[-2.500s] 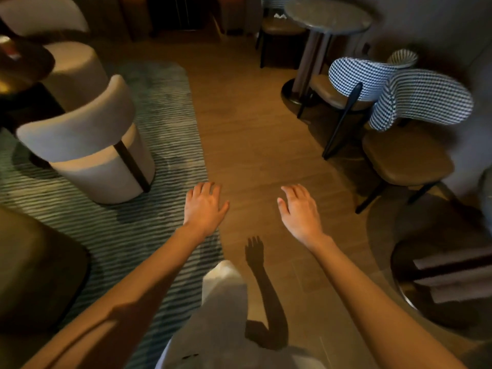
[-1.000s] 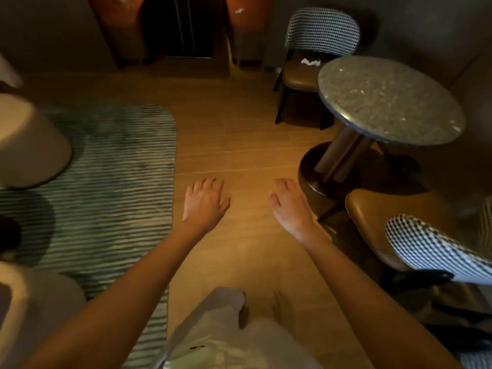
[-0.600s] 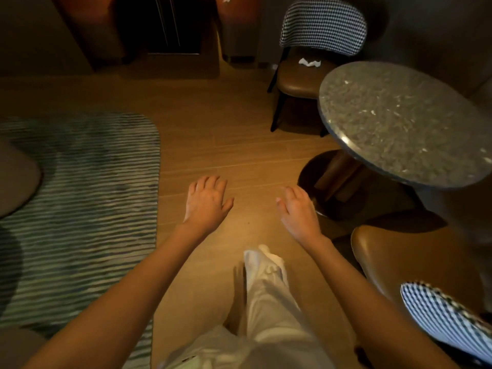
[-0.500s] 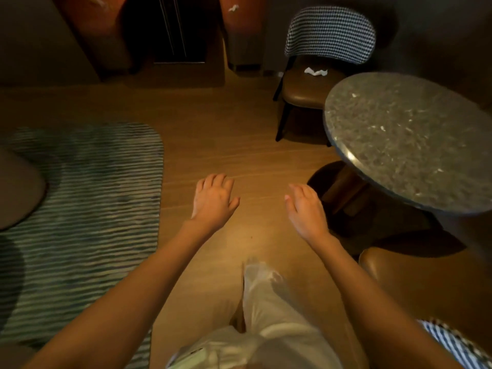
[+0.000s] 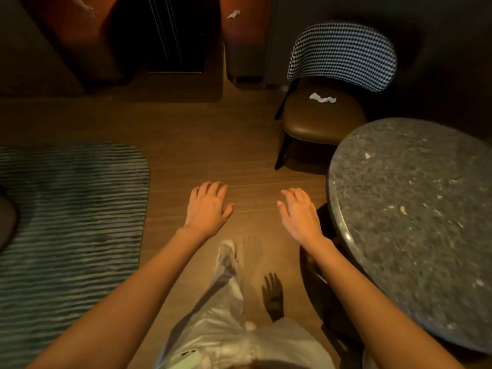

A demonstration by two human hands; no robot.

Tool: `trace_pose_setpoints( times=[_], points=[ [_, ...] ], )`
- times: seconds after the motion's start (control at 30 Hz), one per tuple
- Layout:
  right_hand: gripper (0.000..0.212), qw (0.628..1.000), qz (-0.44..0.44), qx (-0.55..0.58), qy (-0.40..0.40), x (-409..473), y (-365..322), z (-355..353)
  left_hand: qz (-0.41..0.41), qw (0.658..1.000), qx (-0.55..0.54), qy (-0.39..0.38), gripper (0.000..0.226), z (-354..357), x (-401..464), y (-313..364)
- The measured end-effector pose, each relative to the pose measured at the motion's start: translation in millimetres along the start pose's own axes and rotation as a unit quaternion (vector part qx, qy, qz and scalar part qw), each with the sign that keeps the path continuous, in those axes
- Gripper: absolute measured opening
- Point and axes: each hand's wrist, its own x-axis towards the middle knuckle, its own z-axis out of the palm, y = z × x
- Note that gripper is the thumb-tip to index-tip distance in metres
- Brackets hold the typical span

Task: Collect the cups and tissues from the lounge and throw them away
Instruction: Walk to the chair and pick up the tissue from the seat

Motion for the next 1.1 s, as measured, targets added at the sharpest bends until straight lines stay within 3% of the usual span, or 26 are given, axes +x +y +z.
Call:
trace_pose_setpoints(
  times=[0.23, 0.37, 0.53, 0.8, 0.93, 1.1],
  points=[
    [0.045, 1.0, 0.02, -0.006, 0.016, 170.1, 1.4, -30.2, 0.026, 0.999, -0.011, 0.028, 0.052, -19.7, 179.0, -17.0],
    [0.045, 0.996, 0.078, 0.021, 0.049, 237.4, 14.8, -48.1, 0.072, 0.997, 0.006, 0.009, 0.052, -32.6, 268.9, -11.1],
    [0.045, 0.985, 0.159, 0.037, 0.055, 304.7, 65.4, -55.8, 0.132, 0.99, 0.028, -0.031, 0.053, -17.8, 374.7, 7.4],
    [0.045, 0.978, 0.199, 0.042, 0.048, 456.7, 164.8, -78.9, 0.145, 0.987, 0.024, -0.067, 0.051, -2.6, 558.9, 54.1],
    [0.037, 0.98, 0.172, 0.025, 0.093, 513.4, 204.8, -96.8, 0.158, 0.984, 0.004, -0.082, 0.05, 0.6, 630.2, 83.1],
    [0.034, 0.982, 0.165, 0.036, 0.084, 580.6, 248.7, -94.7, 0.136, 0.987, -0.012, -0.085, 0.049, 23.7, 711.9, 105.1]
  ],
)
